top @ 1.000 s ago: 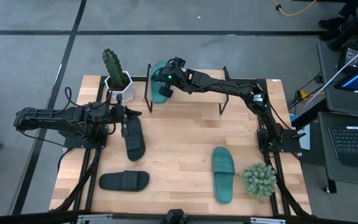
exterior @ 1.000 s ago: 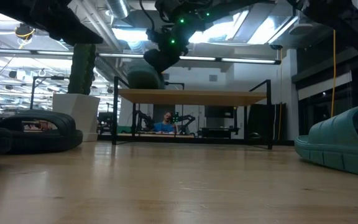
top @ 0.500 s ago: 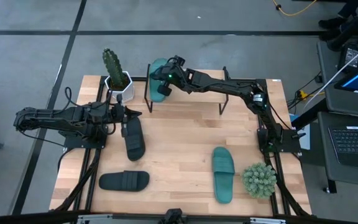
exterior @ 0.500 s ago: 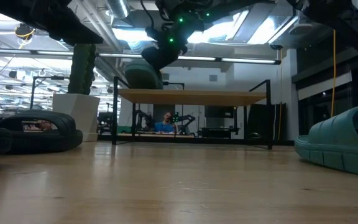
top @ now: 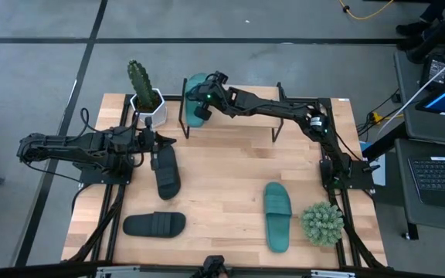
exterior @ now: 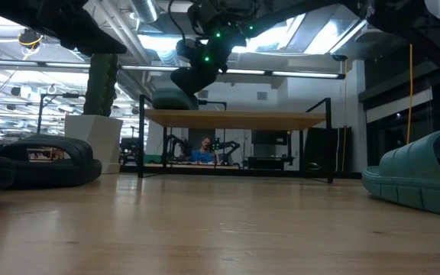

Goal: Pick and place slides into the shelf
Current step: Put the green slipper on the shelf

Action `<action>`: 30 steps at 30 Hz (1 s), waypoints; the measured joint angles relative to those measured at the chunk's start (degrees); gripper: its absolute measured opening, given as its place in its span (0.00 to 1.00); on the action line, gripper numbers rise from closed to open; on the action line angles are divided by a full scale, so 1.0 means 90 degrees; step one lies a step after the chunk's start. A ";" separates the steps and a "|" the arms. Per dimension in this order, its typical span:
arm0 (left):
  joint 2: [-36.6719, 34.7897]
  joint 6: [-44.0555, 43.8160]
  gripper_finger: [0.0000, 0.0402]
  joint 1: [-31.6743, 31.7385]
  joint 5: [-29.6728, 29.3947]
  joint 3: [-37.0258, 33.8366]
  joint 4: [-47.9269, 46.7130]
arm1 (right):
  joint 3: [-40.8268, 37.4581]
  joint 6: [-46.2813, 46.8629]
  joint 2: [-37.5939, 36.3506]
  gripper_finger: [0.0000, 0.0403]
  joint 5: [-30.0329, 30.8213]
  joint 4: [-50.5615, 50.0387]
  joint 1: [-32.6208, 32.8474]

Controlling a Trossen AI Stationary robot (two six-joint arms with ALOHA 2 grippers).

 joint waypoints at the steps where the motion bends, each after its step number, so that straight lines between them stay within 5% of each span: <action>1: 0.0000 -0.0004 0.00 0.0002 0.0000 0.0000 0.0000 | 0.0000 0.0015 0.0002 0.02 0.0007 0.0030 -0.0001; 30: 0.0000 0.0003 0.00 0.0000 0.0000 0.0000 -0.0004 | 0.0059 0.0327 0.0025 0.14 -0.0244 0.0040 0.0050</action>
